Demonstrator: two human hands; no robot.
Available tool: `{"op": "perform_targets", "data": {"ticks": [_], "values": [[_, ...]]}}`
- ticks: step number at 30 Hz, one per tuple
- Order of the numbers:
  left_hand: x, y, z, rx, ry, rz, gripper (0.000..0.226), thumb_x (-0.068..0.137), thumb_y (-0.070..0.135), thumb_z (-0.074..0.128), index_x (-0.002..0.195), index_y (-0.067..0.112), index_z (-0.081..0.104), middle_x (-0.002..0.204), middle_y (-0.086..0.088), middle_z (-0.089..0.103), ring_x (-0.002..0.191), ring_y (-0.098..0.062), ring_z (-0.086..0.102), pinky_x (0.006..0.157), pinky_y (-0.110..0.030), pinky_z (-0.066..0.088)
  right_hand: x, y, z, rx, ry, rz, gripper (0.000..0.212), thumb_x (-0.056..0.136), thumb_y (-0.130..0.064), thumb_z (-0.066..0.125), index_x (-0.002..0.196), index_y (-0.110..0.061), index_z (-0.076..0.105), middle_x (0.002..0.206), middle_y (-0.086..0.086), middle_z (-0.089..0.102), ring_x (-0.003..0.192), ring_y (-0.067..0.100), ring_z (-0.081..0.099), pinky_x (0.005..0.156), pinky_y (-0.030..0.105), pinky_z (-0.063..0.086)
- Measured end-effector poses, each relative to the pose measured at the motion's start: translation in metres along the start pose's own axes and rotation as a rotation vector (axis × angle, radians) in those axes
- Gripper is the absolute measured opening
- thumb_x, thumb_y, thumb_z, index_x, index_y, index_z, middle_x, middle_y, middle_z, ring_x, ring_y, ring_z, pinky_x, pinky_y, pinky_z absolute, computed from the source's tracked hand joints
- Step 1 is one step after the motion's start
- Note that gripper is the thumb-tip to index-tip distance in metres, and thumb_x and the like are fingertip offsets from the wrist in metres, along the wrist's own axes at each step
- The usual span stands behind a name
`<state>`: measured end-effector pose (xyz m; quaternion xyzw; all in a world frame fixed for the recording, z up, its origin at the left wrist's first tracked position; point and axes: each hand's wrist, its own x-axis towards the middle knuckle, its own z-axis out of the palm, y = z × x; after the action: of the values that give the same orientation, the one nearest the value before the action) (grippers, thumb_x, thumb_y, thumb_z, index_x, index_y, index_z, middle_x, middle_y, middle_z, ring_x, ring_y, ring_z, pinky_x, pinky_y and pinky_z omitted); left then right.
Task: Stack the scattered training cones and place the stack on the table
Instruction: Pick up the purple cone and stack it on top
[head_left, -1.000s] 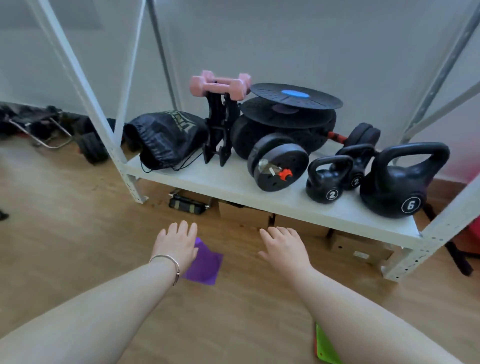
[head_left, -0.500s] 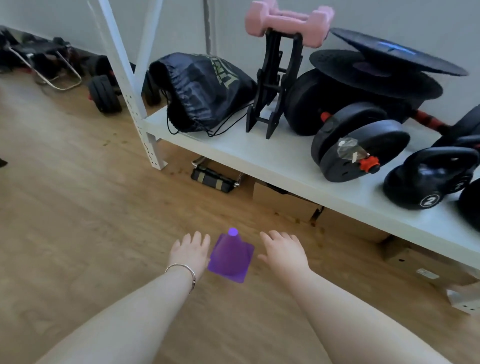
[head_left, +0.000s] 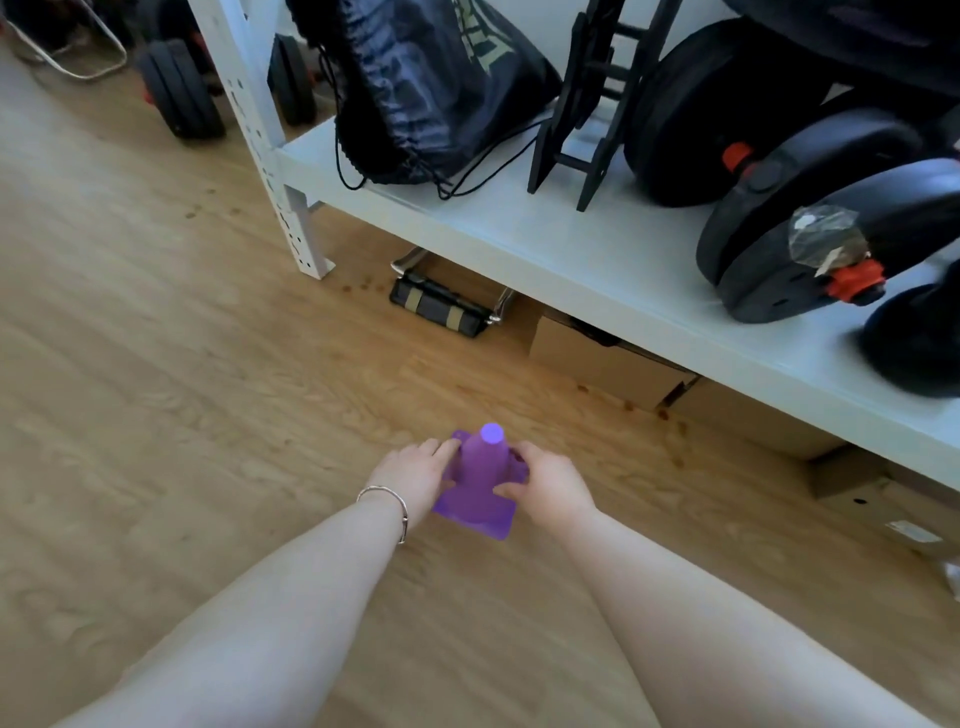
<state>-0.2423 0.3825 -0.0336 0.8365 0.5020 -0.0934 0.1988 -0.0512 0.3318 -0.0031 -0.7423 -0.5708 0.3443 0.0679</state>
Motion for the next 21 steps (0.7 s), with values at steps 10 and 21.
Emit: {"op": "perform_targets", "data": {"ticks": [10,21], "values": [[-0.022,0.02,-0.013,-0.222,0.05,0.04,0.041,0.087,0.027,0.056,0.126,0.022,0.044,0.124,-0.003,0.057,0.112,-0.028,0.056,0.086,-0.038,0.046,-0.024,0.012,-0.018,0.275,-0.035,-0.039,0.056,0.075,-0.02,0.078,0.126,-0.027,0.057,0.109,-0.011,0.063,0.107,0.006,0.06,0.091,0.022,0.047],[-0.057,0.115,-0.05,-0.652,0.144,0.081,0.047,0.076,0.019,0.073,0.119,0.027,0.056,0.112,0.004,0.068,0.096,-0.008,0.067,0.091,-0.029,0.052,-0.106,0.055,-0.097,0.365,0.087,-0.08,0.052,0.075,-0.021,0.078,0.123,-0.035,0.06,0.112,-0.015,0.066,0.102,0.001,0.064,0.09,0.022,0.048]]}}
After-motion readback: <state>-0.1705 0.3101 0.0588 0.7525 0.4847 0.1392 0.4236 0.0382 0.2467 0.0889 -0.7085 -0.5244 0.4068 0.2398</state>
